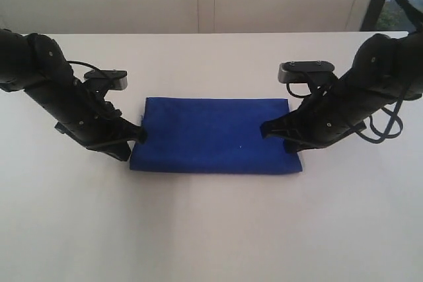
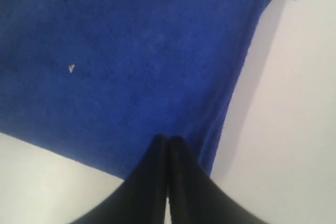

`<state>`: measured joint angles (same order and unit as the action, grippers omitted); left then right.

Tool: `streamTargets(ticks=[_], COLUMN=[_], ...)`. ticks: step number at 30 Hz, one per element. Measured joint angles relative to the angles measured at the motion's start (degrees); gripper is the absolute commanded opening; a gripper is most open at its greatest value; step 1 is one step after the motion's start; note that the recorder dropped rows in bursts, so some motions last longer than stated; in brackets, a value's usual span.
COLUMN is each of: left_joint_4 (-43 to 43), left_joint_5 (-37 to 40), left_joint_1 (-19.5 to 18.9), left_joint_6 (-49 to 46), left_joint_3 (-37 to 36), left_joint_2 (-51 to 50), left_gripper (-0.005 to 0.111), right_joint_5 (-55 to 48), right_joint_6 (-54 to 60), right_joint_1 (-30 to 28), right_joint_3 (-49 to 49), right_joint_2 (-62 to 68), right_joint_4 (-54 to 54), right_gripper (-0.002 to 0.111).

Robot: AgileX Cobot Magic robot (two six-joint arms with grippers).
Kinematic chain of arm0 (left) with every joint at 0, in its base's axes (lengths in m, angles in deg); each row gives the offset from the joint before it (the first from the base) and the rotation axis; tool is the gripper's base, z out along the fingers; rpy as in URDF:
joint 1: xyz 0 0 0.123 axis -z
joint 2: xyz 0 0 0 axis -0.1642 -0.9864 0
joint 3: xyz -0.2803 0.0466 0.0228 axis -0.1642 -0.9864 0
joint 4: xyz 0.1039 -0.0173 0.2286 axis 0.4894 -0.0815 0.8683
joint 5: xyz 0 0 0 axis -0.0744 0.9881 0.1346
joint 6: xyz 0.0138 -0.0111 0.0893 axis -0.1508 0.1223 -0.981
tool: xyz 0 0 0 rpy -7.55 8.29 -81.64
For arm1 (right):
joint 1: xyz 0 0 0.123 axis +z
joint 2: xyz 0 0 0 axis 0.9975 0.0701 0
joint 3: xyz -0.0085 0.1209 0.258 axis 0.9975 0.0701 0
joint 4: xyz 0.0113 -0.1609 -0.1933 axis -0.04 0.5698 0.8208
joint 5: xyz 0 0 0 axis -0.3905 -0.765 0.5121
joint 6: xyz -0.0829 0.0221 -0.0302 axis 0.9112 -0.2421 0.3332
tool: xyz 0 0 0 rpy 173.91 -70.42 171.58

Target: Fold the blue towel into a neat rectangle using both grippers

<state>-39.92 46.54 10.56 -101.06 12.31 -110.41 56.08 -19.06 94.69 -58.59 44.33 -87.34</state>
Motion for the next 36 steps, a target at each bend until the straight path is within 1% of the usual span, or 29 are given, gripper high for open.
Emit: streamTargets(ticks=[4, 12, 22, 28, 36], left_joint_4=[0.0, 0.0, 0.0, 0.0, -1.0], left_joint_5=[0.0, 0.0, 1.0, 2.2, 1.6], left_joint_1=[0.0, 0.0, 0.0, 0.0, 0.0], left_joint_6=[0.0, 0.0, 0.0, 0.0, -0.9], left_joint_3=[0.0, 0.0, 0.0, -0.1, -3.0], left_joint_2=[0.0, 0.0, 0.0, 0.0, -0.1], left_gripper=[0.000, 0.000, 0.000, 0.000, 0.000], right_joint_5=[0.4, 0.6, 1.2, 1.8, 2.1], right_joint_6=[0.1, -2.0, -2.5, -2.5, -2.5], right_joint_1=[0.0, 0.0, 0.0, 0.0, 0.0], right_joint_3=[0.0, 0.0, 0.0, 0.0, 0.0], right_joint_2=[1.4, 3.3, 3.3, 1.7, -1.6], right_joint_4=[0.4, 4.6, 4.9, 4.9, 4.9], right_gripper=[0.000, 0.000, 0.000, 0.000, 0.000])
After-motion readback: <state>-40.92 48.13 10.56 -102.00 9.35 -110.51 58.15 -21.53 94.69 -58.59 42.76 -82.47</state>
